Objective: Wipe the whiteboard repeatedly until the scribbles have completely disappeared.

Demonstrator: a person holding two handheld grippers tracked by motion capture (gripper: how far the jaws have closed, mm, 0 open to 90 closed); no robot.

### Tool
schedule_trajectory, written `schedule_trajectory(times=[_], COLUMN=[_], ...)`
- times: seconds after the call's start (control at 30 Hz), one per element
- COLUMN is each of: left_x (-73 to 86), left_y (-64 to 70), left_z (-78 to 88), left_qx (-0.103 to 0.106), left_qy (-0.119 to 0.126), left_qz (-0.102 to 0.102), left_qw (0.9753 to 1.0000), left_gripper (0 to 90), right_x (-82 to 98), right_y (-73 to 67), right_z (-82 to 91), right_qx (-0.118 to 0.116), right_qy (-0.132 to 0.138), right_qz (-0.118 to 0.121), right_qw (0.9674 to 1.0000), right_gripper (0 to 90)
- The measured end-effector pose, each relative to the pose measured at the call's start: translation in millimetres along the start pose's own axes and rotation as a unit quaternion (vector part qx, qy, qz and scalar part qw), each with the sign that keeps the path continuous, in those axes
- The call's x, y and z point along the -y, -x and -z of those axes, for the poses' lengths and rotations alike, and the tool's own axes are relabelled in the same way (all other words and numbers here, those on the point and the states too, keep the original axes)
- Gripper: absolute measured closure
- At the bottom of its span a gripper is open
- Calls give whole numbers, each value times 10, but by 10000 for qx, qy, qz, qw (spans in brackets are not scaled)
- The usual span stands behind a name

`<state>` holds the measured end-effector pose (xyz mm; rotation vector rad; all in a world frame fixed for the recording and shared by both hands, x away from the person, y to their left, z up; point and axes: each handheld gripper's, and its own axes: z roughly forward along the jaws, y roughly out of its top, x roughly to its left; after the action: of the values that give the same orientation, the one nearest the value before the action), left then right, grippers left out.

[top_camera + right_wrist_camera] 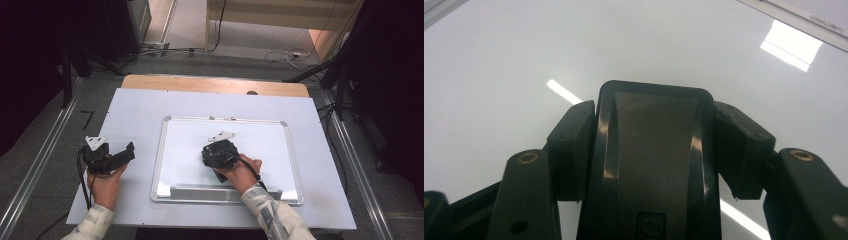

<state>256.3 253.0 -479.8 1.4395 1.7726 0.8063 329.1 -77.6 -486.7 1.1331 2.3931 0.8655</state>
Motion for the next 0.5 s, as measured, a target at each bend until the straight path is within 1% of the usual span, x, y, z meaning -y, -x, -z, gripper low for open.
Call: schedule_trajectory(times=[0.2,0.27,0.5], left_x=[5,6,9], left_y=[10,14,14], left_z=[-7,-10,-8], left_qx=[2,-5,-16], left_qy=[-6,-12,-18], left_qz=[-9,-10,-7], left_qw=[10000,10000,10000], left_gripper=[73,73,73], right_x=[131,169,275], right_y=[186,245,410], right_z=[111,139,214], right_qx=[57,69,170], right_qy=[-41,-26,16], right_qz=[-75,-58,-126], right_qw=[9999,10000,9998], right_gripper=[370,369,366])
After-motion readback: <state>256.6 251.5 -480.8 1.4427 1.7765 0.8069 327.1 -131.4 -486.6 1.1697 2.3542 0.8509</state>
